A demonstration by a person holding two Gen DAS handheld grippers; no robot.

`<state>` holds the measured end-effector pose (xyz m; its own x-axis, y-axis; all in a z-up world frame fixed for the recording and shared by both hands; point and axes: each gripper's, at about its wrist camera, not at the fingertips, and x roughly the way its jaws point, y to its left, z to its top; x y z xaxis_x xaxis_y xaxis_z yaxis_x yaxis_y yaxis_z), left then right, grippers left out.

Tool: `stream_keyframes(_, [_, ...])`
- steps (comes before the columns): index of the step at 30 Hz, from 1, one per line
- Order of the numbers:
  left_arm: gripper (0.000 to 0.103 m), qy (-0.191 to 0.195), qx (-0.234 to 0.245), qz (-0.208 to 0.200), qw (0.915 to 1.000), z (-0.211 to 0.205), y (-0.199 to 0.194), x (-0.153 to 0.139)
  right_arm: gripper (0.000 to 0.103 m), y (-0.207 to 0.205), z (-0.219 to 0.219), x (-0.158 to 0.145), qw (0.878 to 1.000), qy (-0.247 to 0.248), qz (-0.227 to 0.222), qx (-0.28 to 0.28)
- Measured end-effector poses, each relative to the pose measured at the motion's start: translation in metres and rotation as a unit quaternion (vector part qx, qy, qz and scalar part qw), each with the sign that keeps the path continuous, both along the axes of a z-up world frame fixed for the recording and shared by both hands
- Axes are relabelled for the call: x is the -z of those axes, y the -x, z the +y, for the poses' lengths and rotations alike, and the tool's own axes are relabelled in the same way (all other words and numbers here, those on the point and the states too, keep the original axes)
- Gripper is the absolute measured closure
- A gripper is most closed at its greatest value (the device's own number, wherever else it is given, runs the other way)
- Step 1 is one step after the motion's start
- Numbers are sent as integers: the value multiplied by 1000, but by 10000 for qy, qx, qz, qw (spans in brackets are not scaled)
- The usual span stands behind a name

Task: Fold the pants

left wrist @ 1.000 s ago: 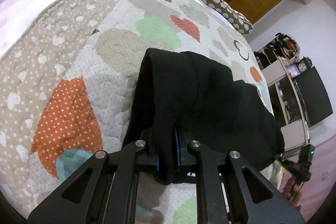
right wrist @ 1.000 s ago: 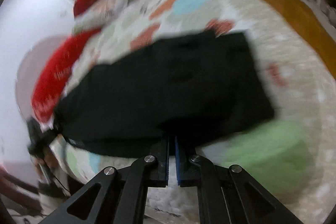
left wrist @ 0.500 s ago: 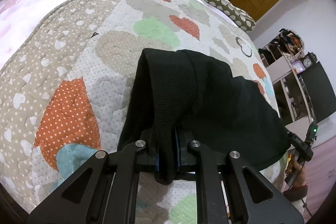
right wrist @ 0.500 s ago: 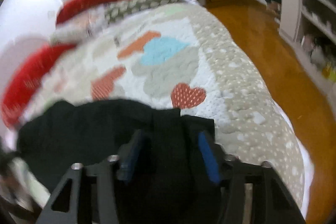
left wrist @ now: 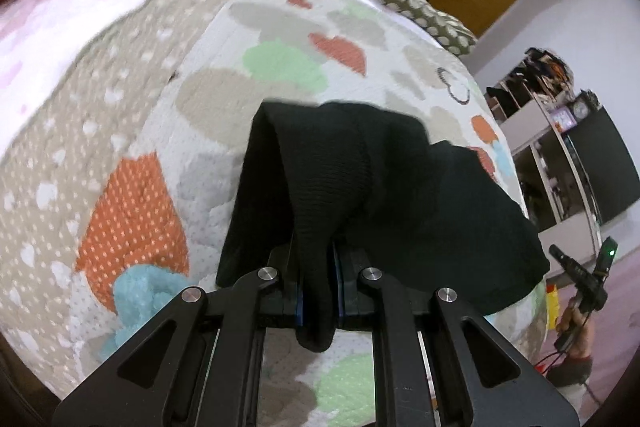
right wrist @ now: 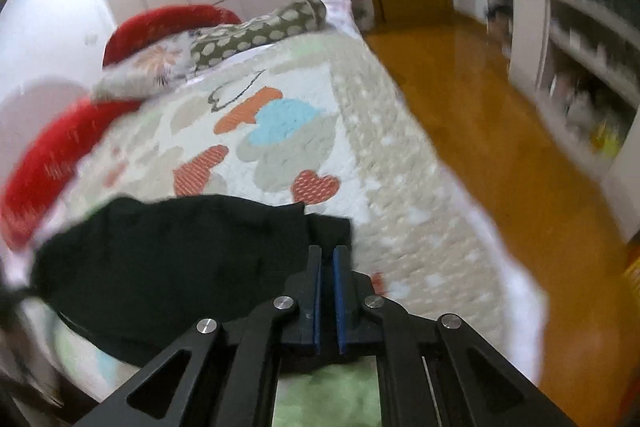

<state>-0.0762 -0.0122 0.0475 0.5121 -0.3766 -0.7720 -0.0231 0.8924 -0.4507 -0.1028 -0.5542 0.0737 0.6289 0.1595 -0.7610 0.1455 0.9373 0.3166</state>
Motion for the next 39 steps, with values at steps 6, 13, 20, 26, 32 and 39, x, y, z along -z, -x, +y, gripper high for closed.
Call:
stream_keyframes(6, [94, -17, 17, -65, 10000, -3, 2, -3, 67, -28, 19, 17, 9993, 242, 60, -262])
stream_keyframes(13, [94, 39, -59, 39, 10000, -3, 0, 2, 89, -40, 25, 29, 9992, 86, -45, -388])
stream_keyframes(20, [94, 171, 133, -282, 9994, -3, 7, -15, 98, 12, 25, -27, 9967, 511, -408, -477])
stream_keyframes(26, [94, 209, -52, 174, 9996, 0, -4, 8, 98, -3, 6, 14, 9975, 624, 278, -187])
stream_keyframes(32, [86, 381, -192, 95, 9990, 11, 1, 3, 92, 0, 7, 7, 9999, -59, 47, -91])
stream_keyframes(39, [58, 194, -833, -334, 9958, 30, 18, -23, 48, 38, 39, -13, 9913, -894, -27, -966])
